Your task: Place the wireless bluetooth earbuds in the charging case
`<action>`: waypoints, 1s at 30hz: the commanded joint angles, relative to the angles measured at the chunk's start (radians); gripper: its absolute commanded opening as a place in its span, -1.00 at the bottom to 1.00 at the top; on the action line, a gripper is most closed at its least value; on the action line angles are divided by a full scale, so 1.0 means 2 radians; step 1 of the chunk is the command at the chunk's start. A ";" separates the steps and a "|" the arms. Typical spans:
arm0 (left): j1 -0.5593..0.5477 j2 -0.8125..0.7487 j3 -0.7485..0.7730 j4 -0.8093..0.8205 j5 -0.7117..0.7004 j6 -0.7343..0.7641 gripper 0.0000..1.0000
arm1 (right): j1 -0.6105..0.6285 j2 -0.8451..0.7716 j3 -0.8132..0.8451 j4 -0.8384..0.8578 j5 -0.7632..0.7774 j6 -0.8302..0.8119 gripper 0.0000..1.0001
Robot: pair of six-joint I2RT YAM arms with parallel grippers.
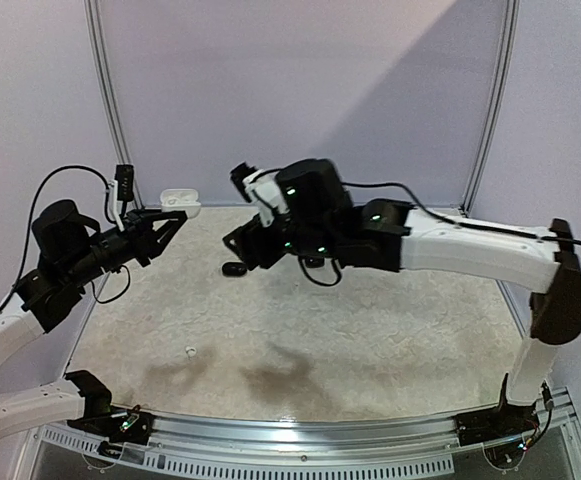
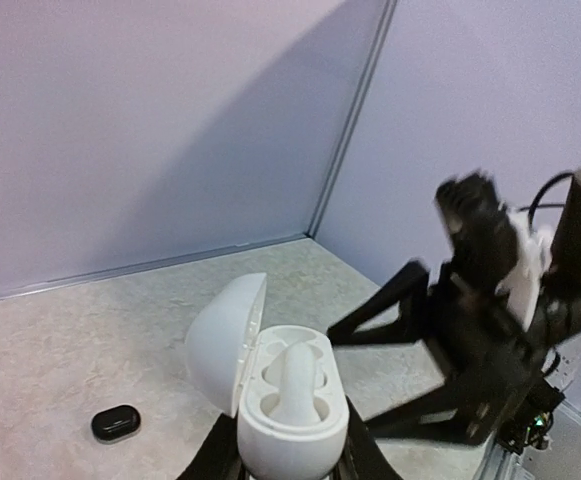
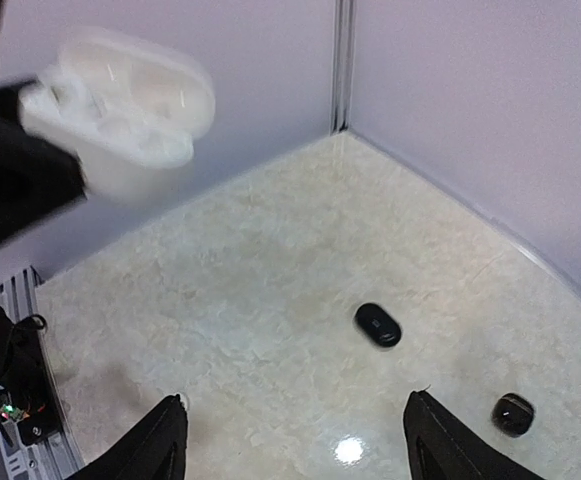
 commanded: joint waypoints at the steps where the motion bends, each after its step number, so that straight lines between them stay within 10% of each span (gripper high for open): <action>1: 0.023 -0.029 0.011 -0.079 -0.060 0.012 -1.00 | 0.029 0.139 0.095 -0.035 -0.033 0.004 0.53; 7: 0.029 -0.043 -0.002 -0.071 -0.052 0.015 -1.00 | 0.040 0.316 0.245 -0.032 -0.097 -0.004 0.63; 18: 0.029 -0.043 -0.018 -0.057 -0.040 0.013 -1.00 | 0.061 0.416 0.252 0.024 -0.129 -0.021 0.59; 30: 0.029 -0.040 -0.027 -0.054 -0.039 0.007 -1.00 | 0.072 0.440 0.245 0.010 -0.074 -0.021 0.08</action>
